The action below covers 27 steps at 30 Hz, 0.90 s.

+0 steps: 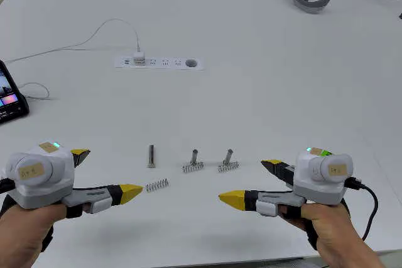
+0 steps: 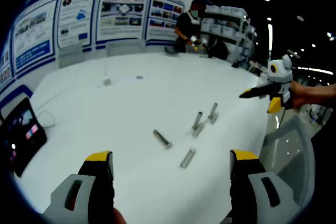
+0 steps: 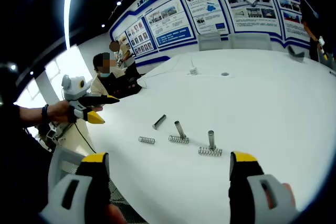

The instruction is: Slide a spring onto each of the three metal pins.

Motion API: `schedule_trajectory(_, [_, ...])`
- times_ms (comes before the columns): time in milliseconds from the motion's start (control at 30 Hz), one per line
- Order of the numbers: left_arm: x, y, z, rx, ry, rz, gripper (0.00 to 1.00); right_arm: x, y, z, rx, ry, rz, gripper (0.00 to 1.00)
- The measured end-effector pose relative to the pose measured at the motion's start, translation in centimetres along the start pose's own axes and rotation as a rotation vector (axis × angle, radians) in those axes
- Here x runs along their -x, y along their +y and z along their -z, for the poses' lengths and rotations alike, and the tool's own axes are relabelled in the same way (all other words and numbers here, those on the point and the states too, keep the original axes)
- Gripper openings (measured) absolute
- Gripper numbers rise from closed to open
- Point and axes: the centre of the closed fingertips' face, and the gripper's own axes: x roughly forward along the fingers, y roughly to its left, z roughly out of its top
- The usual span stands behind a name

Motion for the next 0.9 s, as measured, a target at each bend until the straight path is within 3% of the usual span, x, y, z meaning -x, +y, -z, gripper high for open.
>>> schedule_trajectory(667, [-0.06, 0.03, -0.11, 0.0, 0.0, 0.005, 0.94, 0.21, 0.15, -0.14, 0.005, -0.016, -0.019, 0.96])
schedule_trajectory(900, [-0.03, 0.22, -0.06, 0.009, -0.002, 0.001, 0.94, 0.36, -0.51, -0.45, 0.032, -0.028, 0.017, 0.99])
